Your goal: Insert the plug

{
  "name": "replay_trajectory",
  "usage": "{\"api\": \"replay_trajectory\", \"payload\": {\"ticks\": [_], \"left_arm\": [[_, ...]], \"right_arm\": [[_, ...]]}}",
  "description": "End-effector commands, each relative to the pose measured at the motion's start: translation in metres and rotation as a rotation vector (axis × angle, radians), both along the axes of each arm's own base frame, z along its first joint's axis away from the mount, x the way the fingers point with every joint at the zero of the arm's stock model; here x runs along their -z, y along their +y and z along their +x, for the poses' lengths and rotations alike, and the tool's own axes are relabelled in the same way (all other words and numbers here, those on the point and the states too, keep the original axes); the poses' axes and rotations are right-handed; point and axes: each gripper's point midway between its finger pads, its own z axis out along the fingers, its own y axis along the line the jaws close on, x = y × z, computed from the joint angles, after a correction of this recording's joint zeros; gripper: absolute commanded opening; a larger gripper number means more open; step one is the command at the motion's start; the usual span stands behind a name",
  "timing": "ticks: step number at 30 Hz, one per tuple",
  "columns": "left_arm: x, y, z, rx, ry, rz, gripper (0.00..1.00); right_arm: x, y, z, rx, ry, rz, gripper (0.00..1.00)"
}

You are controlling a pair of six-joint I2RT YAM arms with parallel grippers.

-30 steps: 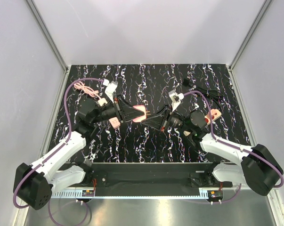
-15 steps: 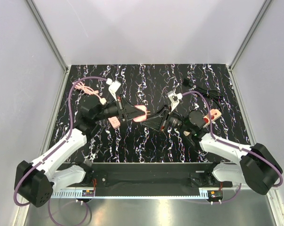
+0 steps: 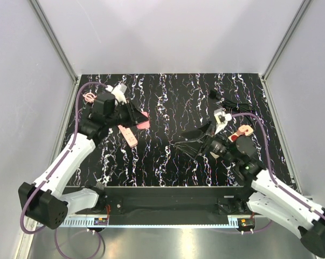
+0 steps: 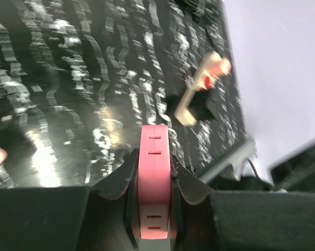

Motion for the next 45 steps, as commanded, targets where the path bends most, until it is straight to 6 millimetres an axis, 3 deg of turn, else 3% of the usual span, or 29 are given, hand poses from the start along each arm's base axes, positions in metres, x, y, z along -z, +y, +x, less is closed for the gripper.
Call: {"api": "replay_trajectory", "payload": {"ticks": [1,3,7,11,14,19,21,22,23,24,26,30,34,35,36,37,40,41,42,43,45], "left_arm": [[-0.041,0.026,0.012,-0.156,-0.099,0.032,0.0],[-0.052,0.036,0.012,-0.215,-0.12,0.029,0.0],[-0.068,0.036,0.004,-0.207,-0.149,-0.002,0.0],[-0.062,0.016,-0.011,-0.052,-0.12,-0.038,0.0],[-0.065,-0.006,-0.028,0.2,-0.242,-0.045,0.0],[-0.054,-0.011,-0.024,0.247,-0.214,-0.014,0.0],[-0.041,-0.006,-0.013,0.199,-0.175,0.023,0.07],[-0.036,-0.003,-0.009,0.169,-0.162,0.04,0.16],[-0.027,0.001,-0.002,0.131,-0.111,0.048,0.12],[-0.02,0.004,-0.001,0.105,-0.066,0.065,0.0],[0.004,0.023,0.015,-0.049,0.047,0.12,0.0],[0.038,0.064,0.025,-0.334,0.196,0.213,0.0],[0.038,0.093,0.038,-0.536,0.197,0.263,0.0],[0.044,0.093,0.041,-0.559,0.236,0.268,0.0],[0.036,0.093,0.044,-0.555,0.248,0.278,0.0],[0.05,0.095,0.049,-0.562,0.3,0.329,0.0],[0.053,0.112,0.051,-0.643,0.405,0.459,0.0],[0.072,0.116,0.054,-0.679,0.489,0.513,0.0],[0.065,0.119,0.054,-0.689,0.518,0.55,0.0],[0.079,0.121,0.058,-0.688,0.56,0.607,0.0],[0.079,0.118,0.067,-0.648,0.554,0.636,0.0]], "right_arm": [[0.012,-0.019,0.015,0.156,0.034,-0.089,1.0],[0.008,-0.028,0.016,0.2,0.022,-0.08,1.0],[0.007,-0.034,0.015,0.223,0.007,-0.069,1.0],[0.011,-0.032,0.019,0.23,0.019,-0.077,1.0],[0.013,-0.031,0.02,0.229,0.028,-0.082,1.0],[0.013,-0.032,0.023,0.241,0.031,-0.082,1.0],[0.012,-0.032,0.023,0.245,0.029,-0.082,1.0],[0.013,-0.033,0.023,0.247,0.028,-0.082,1.0],[0.012,-0.033,0.023,0.249,0.03,-0.081,1.0],[0.013,-0.034,0.023,0.251,0.028,-0.084,1.0],[0.013,-0.035,0.024,0.259,0.03,-0.088,1.0],[0.016,-0.038,0.023,0.27,0.032,-0.104,1.0],[0.016,-0.042,0.021,0.279,0.028,-0.11,1.0],[0.016,-0.043,0.022,0.289,0.025,-0.114,1.0],[0.018,-0.044,0.022,0.291,0.028,-0.119,1.0],[0.018,-0.045,0.023,0.298,0.028,-0.119,0.99],[0.02,-0.046,0.024,0.311,0.03,-0.125,1.0],[0.022,-0.046,0.025,0.314,0.035,-0.133,1.0],[0.022,-0.047,0.025,0.315,0.037,-0.135,1.0],[0.022,-0.047,0.025,0.317,0.04,-0.135,1.0],[0.021,-0.047,0.024,0.317,0.041,-0.137,1.0]]}}
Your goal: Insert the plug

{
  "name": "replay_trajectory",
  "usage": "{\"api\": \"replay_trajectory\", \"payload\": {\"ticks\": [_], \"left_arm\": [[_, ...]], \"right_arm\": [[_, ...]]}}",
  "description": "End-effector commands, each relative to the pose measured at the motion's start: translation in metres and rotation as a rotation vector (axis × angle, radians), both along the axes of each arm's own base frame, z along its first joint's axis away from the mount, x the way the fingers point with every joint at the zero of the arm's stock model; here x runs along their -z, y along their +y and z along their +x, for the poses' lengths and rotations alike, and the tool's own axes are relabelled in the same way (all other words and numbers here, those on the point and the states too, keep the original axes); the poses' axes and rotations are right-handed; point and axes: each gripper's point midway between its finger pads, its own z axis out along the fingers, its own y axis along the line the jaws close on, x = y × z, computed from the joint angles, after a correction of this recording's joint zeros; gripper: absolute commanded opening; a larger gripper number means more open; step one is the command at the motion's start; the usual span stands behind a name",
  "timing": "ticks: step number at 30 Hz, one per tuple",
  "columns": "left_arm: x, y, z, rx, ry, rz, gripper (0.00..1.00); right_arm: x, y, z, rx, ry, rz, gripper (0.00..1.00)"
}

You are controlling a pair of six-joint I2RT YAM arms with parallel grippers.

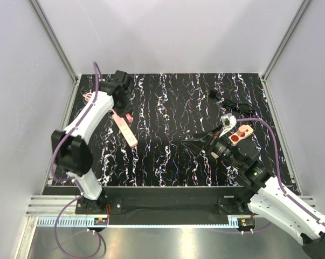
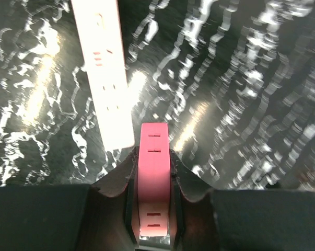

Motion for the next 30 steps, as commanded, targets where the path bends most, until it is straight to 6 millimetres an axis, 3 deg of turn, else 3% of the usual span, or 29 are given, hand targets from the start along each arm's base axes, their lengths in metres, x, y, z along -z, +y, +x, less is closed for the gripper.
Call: {"api": "replay_trajectory", "payload": {"ticks": [1,3,5,7,9,12,17,21,30], "left_arm": [[0.013,0.02,-0.003,0.014,0.105,0.136,0.0],[0.012,0.013,0.018,0.244,0.018,0.197,0.0],[0.007,0.001,0.019,0.503,-0.048,0.203,0.0],[0.008,-0.025,0.01,0.752,-0.106,0.084,0.0],[0.008,-0.032,-0.001,0.886,-0.108,0.058,0.0],[0.013,-0.012,0.003,0.949,-0.095,0.188,0.0],[0.047,0.027,0.005,0.972,0.06,0.365,0.0],[0.047,0.044,0.002,0.979,0.074,0.458,0.0],[0.024,0.018,-0.008,1.335,-0.228,0.476,0.0]], "right_arm": [[-0.01,-0.004,0.003,0.029,-0.029,-0.003,1.0],[-0.009,-0.005,0.004,0.035,-0.026,-0.01,1.0],[-0.006,-0.007,0.003,0.04,-0.02,-0.021,1.0],[-0.005,-0.008,0.003,0.045,-0.017,-0.025,1.0],[-0.003,-0.009,0.003,0.049,-0.012,-0.025,1.0],[-0.002,-0.01,0.004,0.058,-0.003,-0.02,1.0],[0.0,-0.009,0.004,0.054,0.007,-0.032,1.0],[0.004,-0.012,0.003,0.063,0.004,-0.045,1.0],[0.007,-0.011,0.009,0.073,-0.002,-0.08,1.0]]}}
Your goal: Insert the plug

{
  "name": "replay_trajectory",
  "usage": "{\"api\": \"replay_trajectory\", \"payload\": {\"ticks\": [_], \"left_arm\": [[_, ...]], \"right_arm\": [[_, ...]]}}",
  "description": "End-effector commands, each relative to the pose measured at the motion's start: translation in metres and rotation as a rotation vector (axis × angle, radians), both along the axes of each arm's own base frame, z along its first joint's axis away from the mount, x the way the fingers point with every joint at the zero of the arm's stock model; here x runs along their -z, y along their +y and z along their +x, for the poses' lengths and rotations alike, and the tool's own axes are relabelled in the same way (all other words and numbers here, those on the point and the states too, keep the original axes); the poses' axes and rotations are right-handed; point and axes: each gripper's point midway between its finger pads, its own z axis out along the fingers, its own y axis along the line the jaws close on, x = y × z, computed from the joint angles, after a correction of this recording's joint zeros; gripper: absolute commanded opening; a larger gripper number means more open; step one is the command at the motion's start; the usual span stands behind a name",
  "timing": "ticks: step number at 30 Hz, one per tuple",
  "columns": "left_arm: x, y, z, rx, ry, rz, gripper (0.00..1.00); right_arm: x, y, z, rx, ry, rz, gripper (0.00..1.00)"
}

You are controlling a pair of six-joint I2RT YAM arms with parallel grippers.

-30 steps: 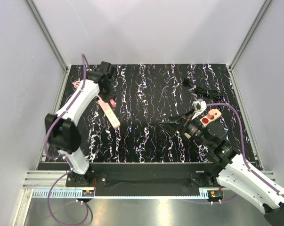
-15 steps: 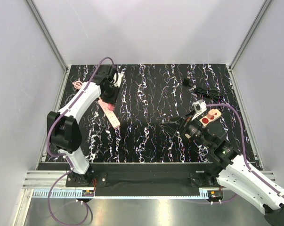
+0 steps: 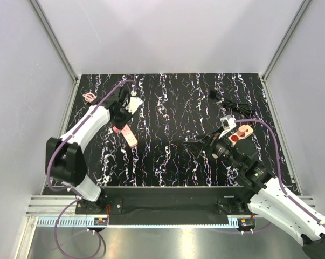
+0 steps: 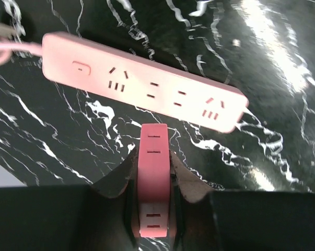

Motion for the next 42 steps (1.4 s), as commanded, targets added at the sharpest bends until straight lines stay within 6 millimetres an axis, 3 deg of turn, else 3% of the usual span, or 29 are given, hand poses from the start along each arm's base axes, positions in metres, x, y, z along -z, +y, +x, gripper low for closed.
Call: {"api": "replay_trajectory", "payload": {"ticks": [1,6,13,23,42], "left_arm": [[-0.038,-0.018,0.019,0.205,-0.196,-0.078,0.0],[-0.021,-0.035,0.011,0.294,-0.124,-0.168,0.0],[0.003,-0.033,0.002,0.306,-0.06,-0.14,0.0],[0.026,-0.03,0.005,0.302,-0.018,-0.032,0.0],[0.042,-0.019,0.009,0.292,-0.008,0.063,0.0]], "right_arm": [[-0.015,-0.001,0.005,0.019,-0.042,-0.004,1.0],[-0.011,0.0,0.009,0.031,-0.027,-0.011,1.0],[-0.011,-0.002,0.009,0.039,-0.029,-0.008,1.0],[-0.012,-0.005,0.011,0.056,-0.042,-0.015,1.0],[-0.013,-0.013,0.013,0.095,-0.051,-0.032,1.0]]}}
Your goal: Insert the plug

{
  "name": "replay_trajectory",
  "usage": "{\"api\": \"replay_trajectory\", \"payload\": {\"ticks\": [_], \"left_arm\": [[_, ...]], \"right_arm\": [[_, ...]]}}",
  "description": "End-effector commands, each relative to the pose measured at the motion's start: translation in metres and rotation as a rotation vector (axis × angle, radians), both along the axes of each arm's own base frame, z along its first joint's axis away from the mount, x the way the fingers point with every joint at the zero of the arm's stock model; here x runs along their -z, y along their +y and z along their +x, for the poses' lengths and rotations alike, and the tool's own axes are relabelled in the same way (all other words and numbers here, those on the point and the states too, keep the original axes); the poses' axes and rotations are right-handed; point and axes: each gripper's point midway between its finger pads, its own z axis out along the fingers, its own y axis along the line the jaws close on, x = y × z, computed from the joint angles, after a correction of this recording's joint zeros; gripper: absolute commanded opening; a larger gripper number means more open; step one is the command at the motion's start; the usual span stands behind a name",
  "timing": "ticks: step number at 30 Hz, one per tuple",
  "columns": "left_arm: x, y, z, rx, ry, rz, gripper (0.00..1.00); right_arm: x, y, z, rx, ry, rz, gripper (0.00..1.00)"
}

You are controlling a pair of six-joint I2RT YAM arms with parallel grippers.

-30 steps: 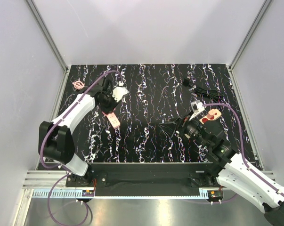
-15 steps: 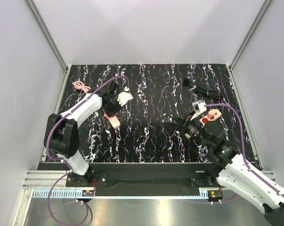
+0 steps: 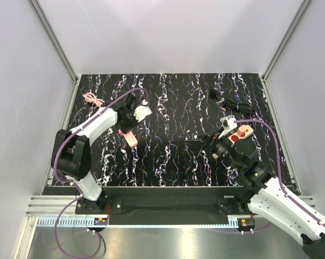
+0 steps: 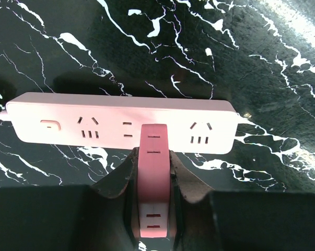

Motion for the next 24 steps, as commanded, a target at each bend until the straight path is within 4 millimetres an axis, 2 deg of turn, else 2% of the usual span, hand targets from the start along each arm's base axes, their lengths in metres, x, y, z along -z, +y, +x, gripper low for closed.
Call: {"api": "replay_trajectory", "payload": {"ticks": [1,11,15,24], "left_arm": [[0.005,0.003,0.006,0.01,-0.023,0.029,0.0],[0.017,0.007,0.003,0.009,-0.006,0.049,0.0],[0.018,0.001,0.002,0.016,0.001,0.021,0.0],[0.034,0.002,0.002,0.022,0.04,0.012,0.0]], "right_arm": [[-0.024,-0.004,0.005,0.033,-0.055,0.023,1.0],[-0.019,-0.007,0.005,0.045,-0.054,0.007,1.0],[-0.02,-0.007,0.005,0.044,-0.055,0.008,1.0],[-0.02,-0.009,0.003,0.045,-0.06,0.006,1.0]]}}
